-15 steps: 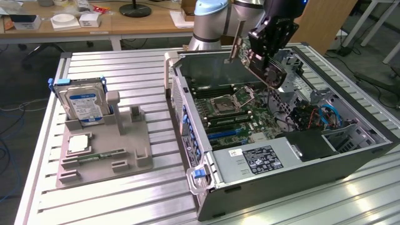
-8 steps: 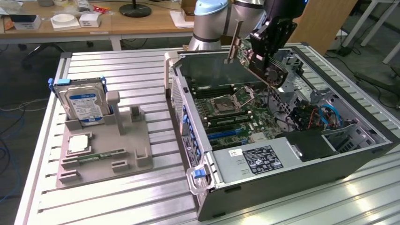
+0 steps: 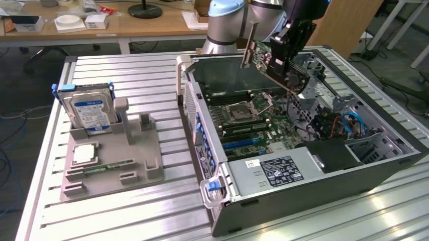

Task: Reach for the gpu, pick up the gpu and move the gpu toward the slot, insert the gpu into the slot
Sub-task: 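Insert the gpu into the slot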

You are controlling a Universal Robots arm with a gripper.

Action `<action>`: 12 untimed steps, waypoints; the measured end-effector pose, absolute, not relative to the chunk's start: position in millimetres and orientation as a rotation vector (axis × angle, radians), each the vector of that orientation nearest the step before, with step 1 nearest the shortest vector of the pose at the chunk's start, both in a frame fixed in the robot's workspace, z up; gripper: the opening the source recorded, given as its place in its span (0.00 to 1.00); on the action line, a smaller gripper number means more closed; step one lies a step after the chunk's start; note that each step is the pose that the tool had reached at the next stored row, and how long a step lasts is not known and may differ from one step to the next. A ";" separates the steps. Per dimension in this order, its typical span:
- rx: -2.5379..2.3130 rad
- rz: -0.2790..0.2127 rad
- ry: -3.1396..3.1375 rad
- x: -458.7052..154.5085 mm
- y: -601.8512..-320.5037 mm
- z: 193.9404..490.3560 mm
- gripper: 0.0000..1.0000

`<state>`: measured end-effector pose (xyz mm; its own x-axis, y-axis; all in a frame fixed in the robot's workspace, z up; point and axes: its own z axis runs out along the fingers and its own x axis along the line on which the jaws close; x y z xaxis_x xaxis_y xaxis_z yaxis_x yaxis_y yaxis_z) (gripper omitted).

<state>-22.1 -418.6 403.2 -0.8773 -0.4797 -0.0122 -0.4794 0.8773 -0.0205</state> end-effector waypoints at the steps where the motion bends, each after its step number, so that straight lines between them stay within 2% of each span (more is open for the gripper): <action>1: -0.790 -0.026 3.023 -22.1 -418.6 403.2 0.27; 12: -0.972 -0.024 2.968 -22.1 -418.6 403.2 0.27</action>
<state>-22.1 -418.6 403.2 -0.8061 -0.5917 -0.0123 -0.5914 0.8061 -0.0204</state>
